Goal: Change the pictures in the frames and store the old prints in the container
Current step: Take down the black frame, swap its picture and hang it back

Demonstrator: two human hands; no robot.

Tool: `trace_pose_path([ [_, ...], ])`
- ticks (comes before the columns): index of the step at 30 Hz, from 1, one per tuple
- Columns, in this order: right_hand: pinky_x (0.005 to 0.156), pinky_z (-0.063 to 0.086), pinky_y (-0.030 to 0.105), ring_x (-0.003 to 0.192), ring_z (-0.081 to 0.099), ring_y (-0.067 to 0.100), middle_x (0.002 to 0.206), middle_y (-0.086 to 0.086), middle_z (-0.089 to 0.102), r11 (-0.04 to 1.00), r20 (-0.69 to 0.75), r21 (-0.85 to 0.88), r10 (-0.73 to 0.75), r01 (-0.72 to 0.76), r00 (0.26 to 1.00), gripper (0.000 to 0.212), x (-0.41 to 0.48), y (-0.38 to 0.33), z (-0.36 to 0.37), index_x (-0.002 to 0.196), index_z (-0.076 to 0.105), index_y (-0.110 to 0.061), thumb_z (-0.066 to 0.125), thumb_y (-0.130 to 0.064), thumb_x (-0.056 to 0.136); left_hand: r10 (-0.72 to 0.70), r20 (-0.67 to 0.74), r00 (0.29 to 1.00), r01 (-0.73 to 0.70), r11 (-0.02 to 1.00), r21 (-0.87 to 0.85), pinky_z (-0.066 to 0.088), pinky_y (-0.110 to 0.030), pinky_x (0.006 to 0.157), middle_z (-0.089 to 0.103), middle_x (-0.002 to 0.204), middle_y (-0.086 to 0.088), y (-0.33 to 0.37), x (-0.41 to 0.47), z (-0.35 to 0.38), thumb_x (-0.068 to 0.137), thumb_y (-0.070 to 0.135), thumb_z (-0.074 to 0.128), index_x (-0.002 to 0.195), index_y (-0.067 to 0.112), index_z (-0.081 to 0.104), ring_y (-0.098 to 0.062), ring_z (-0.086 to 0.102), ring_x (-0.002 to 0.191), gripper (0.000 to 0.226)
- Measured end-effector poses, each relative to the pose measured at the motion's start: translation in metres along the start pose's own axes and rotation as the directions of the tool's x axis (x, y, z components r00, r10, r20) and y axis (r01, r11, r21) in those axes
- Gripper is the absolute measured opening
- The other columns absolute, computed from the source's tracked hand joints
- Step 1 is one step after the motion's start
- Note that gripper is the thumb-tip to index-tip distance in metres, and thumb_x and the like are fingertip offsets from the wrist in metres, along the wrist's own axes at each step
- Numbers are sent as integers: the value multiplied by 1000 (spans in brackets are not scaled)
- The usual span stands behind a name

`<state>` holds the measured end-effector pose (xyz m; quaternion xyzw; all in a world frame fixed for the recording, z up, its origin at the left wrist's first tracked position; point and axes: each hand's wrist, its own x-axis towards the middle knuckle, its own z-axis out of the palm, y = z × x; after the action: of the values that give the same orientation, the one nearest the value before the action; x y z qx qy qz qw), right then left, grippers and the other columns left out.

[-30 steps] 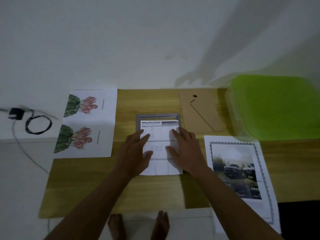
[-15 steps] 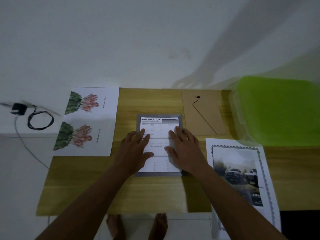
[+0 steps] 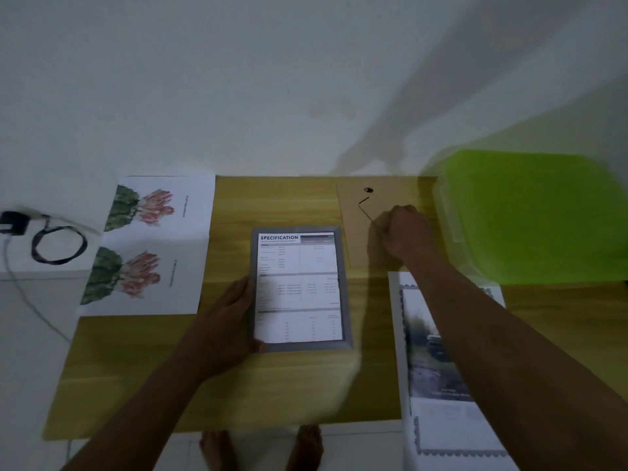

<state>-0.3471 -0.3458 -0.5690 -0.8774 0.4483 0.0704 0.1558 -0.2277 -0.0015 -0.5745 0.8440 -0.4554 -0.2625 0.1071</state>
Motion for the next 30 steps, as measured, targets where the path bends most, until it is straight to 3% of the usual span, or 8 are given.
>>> trace_pose_path([
  [5, 72, 43, 32, 100, 60, 32, 115, 16, 59, 997, -10, 78, 23, -22, 1000, 49, 5, 2, -3, 119, 52, 0, 65, -37, 90, -30, 50, 998, 29, 999, 20, 24, -38, 117, -5, 161, 9, 1, 4, -5, 73, 47, 77, 153, 23, -11, -14, -2, 148, 121],
  [20, 66, 45, 33, 97, 63, 34, 112, 15, 63, 991, -81, 122, -43, 53, 996, 63, -34, -25, -42, 119, 48, -7, 71, -53, 82, -57, 91, 994, 47, 993, 106, 32, -40, 112, -6, 161, 8, 6, 3, -15, 70, 58, 74, 153, 21, -11, -18, 12, 148, 124],
  [25, 62, 42, 31, 87, 59, 26, 103, 7, 62, 980, 22, 174, -101, 96, 995, 62, -84, -65, -38, 112, 49, -13, 74, -57, 77, -62, 115, 991, 48, 992, 118, 26, -41, 115, 1, 162, 1, 5, 0, -20, 68, 60, 74, 154, 16, -1, -16, 1, 149, 122],
  [30, 69, 42, 30, 92, 56, 23, 113, 6, 61, 963, 113, 246, -139, 107, 984, 66, -127, -102, -4, 120, 48, -13, 75, -53, 76, -55, 97, 994, 49, 997, 62, 23, -40, 117, 4, 162, 3, 3, -5, -20, 68, 51, 80, 154, 18, 3, -15, 2, 149, 121],
])
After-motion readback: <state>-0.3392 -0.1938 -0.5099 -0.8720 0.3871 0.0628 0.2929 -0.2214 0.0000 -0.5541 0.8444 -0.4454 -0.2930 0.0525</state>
